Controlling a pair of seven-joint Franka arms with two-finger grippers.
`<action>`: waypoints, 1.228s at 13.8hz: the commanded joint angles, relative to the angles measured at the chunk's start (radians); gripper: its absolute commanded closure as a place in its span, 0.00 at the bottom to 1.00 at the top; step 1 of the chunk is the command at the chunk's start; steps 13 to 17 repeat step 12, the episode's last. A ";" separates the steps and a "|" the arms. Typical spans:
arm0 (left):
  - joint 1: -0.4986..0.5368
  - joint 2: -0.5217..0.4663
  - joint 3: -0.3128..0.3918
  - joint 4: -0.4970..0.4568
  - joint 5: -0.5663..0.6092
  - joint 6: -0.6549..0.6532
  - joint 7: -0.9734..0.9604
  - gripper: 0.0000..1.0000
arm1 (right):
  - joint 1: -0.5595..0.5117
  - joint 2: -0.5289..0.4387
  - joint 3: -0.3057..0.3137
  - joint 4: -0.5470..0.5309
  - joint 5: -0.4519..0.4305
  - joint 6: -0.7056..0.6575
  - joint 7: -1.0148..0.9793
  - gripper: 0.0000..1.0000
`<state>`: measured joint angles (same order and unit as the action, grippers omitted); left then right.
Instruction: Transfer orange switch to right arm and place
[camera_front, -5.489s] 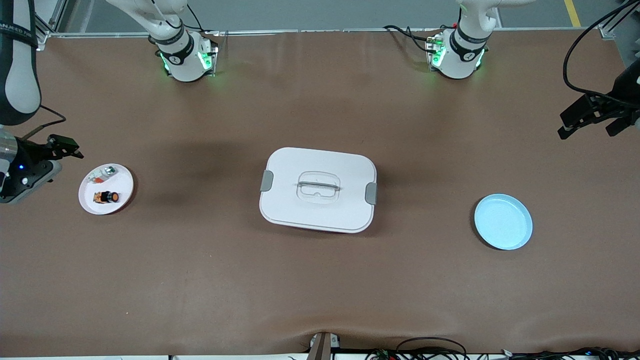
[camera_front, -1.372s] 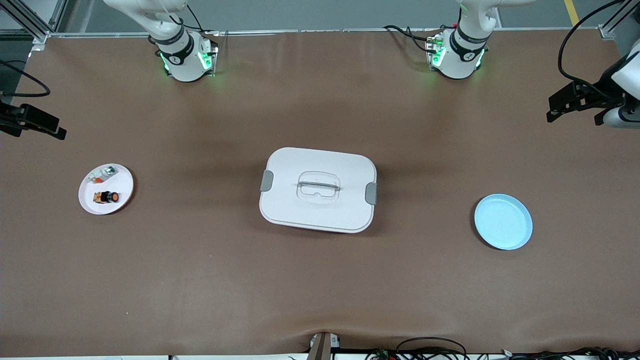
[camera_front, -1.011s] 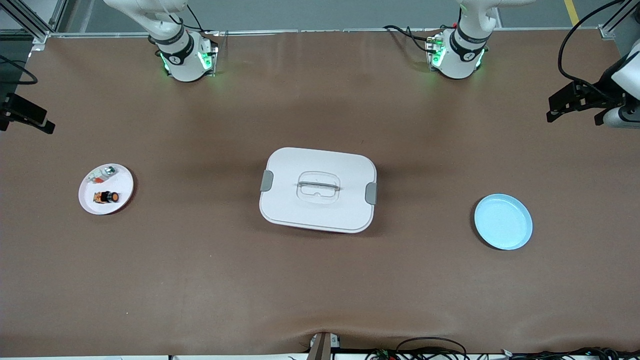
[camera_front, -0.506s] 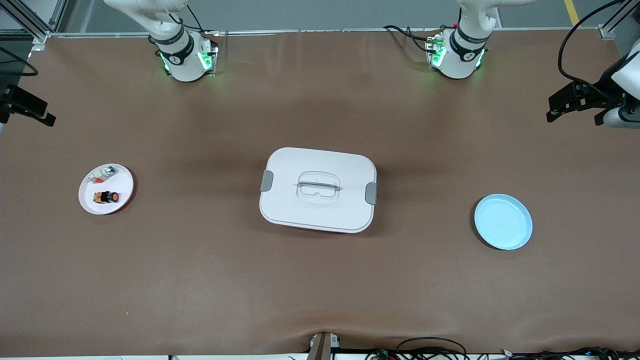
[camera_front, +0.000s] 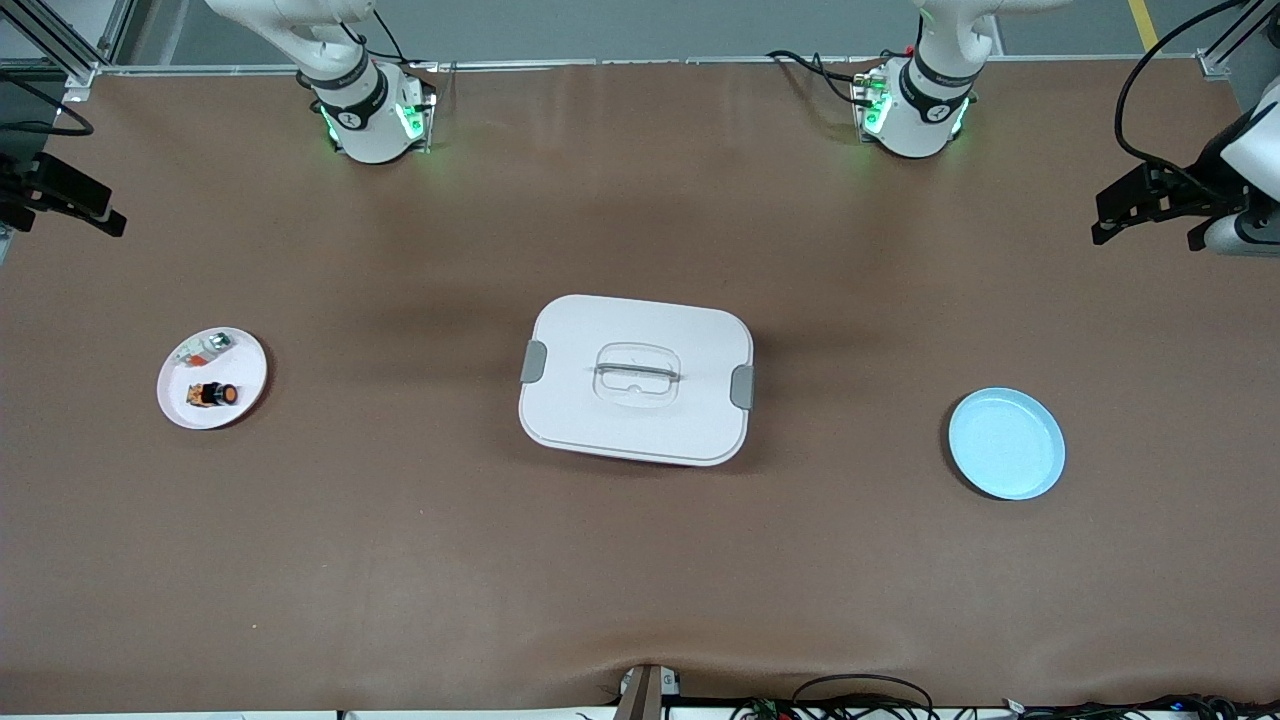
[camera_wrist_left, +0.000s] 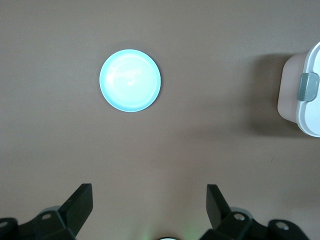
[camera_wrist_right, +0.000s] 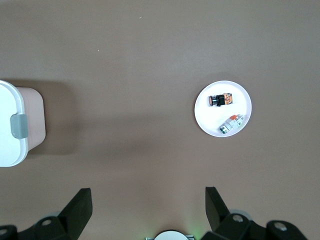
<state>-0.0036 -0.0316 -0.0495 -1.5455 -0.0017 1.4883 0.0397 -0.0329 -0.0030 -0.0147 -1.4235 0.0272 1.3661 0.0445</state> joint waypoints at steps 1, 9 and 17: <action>-0.003 -0.001 0.002 0.012 -0.003 -0.016 0.017 0.00 | 0.022 -0.029 -0.025 -0.034 0.019 0.010 0.005 0.00; -0.001 0.001 0.003 0.012 -0.004 -0.016 0.016 0.00 | 0.022 -0.089 -0.024 -0.107 0.017 0.059 0.006 0.00; -0.001 -0.001 0.002 0.012 -0.004 -0.016 0.017 0.00 | 0.024 -0.123 -0.021 -0.152 0.017 0.102 0.005 0.00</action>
